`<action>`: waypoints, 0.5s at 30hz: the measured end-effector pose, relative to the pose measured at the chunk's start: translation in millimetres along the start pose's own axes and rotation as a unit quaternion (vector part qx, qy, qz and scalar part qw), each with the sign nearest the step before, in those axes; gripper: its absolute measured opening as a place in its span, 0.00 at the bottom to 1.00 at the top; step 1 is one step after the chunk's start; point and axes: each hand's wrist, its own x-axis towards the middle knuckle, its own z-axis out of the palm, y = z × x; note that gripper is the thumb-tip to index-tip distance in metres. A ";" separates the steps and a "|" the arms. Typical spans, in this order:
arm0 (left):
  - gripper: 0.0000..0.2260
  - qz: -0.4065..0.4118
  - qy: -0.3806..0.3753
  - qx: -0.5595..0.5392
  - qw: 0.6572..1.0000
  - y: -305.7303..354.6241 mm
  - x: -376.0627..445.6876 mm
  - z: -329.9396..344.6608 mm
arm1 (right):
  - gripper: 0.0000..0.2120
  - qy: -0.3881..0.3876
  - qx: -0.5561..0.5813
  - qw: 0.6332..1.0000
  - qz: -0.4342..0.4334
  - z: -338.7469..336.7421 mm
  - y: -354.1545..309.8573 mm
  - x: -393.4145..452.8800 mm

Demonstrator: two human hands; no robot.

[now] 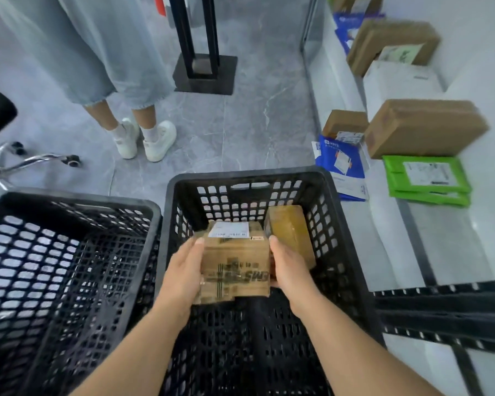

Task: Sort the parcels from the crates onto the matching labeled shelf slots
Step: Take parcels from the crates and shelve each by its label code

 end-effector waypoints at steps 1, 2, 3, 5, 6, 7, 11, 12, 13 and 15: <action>0.18 0.004 -0.002 0.006 1.000 -3.3 -8.0 0.8 | 0.25 -0.008 0.002 1.000 0.015 3.5 6.2 -5.0; 0.13 0.003 -0.007 0.008 1.000 -6.3 -13.2 2.0 | 0.24 -0.013 0.000 1.000 0.024 4.5 13.4 -6.3; 0.10 0.001 -0.011 0.015 1.000 -8.8 -17.5 2.0 | 0.22 -0.016 -0.004 1.000 0.024 5.9 18.9 -7.2; 0.09 -0.005 -0.026 0.022 0.999 -20.5 -19.3 1.0 | 0.18 -0.013 -0.001 0.999 0.030 7.0 27.1 -7.3; 0.09 -0.013 -0.028 0.026 0.999 -28.1 -18.8 -1.6 | 0.16 -0.014 0.010 0.999 0.036 7.9 31.2 -8.3; 0.09 -0.024 -0.028 0.021 0.999 -33.0 -19.4 -3.3 | 0.14 -0.019 0.019 0.999 0.042 8.3 36.4 -8.2; 0.14 -0.046 -0.038 0.018 0.998 -51.3 -19.5 -8.0 | 0.12 -0.056 0.057 0.996 0.041 11.3 44.4 -12.8; 0.14 -0.044 -0.043 0.017 0.998 -53.6 -19.5 -8.7 | 0.14 -0.060 0.061 0.995 0.043 12.0 45.2 -12.4; 0.15 -0.045 -0.043 0.018 0.998 -53.5 -20.5 -9.2 | 0.15 -0.065 0.063 0.995 0.044 12.8 46.2 -11.6; 0.17 -0.045 -0.048 0.031 0.997 -57.8 -17.0 -9.3 | 0.16 -0.072 0.058 0.995 0.039 14.8 48.4 -9.1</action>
